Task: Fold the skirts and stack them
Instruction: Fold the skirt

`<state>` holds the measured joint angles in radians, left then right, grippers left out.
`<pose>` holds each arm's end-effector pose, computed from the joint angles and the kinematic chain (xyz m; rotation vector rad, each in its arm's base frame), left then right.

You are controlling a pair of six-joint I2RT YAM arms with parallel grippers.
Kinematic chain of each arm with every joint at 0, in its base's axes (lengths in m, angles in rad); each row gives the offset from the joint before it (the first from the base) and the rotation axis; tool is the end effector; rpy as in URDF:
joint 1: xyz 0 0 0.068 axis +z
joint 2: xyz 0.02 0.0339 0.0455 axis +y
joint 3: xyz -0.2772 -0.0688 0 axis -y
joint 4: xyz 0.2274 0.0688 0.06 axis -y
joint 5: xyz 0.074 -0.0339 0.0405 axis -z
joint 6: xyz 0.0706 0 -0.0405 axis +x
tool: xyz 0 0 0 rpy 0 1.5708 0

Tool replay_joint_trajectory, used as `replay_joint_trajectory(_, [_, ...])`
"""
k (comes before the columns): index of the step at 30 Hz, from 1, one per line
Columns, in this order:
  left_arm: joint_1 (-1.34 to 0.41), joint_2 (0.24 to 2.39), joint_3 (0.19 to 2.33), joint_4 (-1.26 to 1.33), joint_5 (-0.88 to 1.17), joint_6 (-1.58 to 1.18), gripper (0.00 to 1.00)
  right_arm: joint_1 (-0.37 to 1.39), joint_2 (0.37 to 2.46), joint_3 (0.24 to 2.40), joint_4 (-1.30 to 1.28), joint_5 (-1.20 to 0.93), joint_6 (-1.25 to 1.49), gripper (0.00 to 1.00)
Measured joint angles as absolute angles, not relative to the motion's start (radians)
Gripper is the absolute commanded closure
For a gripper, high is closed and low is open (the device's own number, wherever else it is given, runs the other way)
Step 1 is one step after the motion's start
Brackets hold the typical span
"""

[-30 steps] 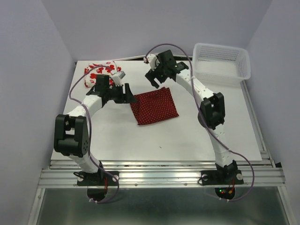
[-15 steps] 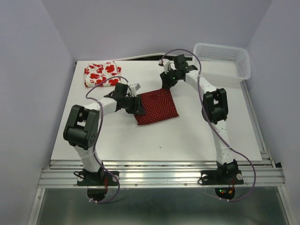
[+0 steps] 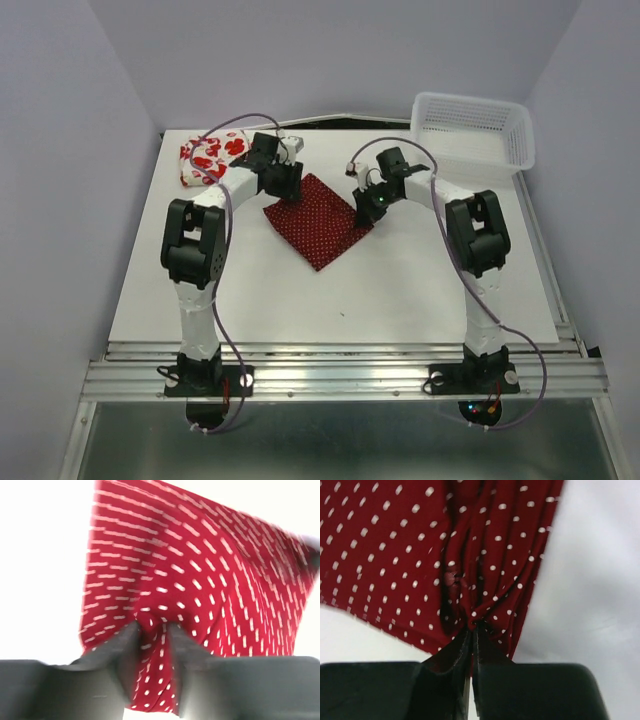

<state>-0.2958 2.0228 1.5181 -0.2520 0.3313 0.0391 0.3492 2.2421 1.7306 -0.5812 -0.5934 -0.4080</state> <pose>0.4443 -0.1594 0.2088 0.5530 2.2656 -0.5140 0.4385 0.2017 0.1539 -1.1190 2.2991 0.7610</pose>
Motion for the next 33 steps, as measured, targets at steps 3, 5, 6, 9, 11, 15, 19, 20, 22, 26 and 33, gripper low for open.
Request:
replay_joint_trajectory(3, [-0.276,2.068,1.658,-0.274,0.272,0.117,0.35,0.354,2.15,1.568,-0.581,-0.662,-0.317,0.81])
replay_joint_trajectory(5, [-0.265,2.066,1.695,-0.283,0.252,0.141,0.34,0.365,2.098,1.476,-0.566,-0.691,-0.256,0.71])
replay_joint_trajectory(6, [-0.256,2.062,1.716,-0.284,0.248,0.151,0.34,0.375,2.072,1.435,-0.548,-0.702,-0.214,0.7])
replay_joint_trajectory(9, [-0.241,2.021,1.719,-0.295,0.253,0.162,0.34,0.457,1.942,1.259,-0.466,-0.754,-0.054,0.64])
replay_joint_trajectory(11, [-0.234,1.957,1.673,-0.296,0.268,0.159,0.35,0.545,1.861,1.186,-0.406,-0.802,0.049,0.62])
replay_joint_trajectory(15, [-0.262,1.779,1.538,-0.321,0.287,0.144,0.35,0.64,1.789,1.173,-0.34,-0.884,0.155,0.61])
replay_joint_trajectory(19, [-0.381,1.612,1.398,-0.308,0.233,0.113,0.39,0.559,1.721,1.162,-0.327,-0.896,0.214,0.6])
replay_joint_trajectory(20, [-0.417,1.588,1.373,-0.304,0.211,0.105,0.41,0.506,1.691,1.147,-0.323,-0.889,0.229,0.6])
replay_joint_trajectory(22, [-0.498,1.54,1.306,-0.294,0.151,0.08,0.42,0.435,1.646,1.117,-0.319,-0.864,0.268,0.61])
replay_joint_trajectory(26, [-0.645,1.511,1.201,-0.289,0.039,0.038,0.43,0.353,1.553,0.999,-0.24,-0.764,0.408,0.61])
replay_joint_trajectory(33, [-0.76,1.596,1.171,-0.306,-0.035,-0.017,0.43,0.377,1.598,0.847,-0.035,-0.712,0.644,0.62])
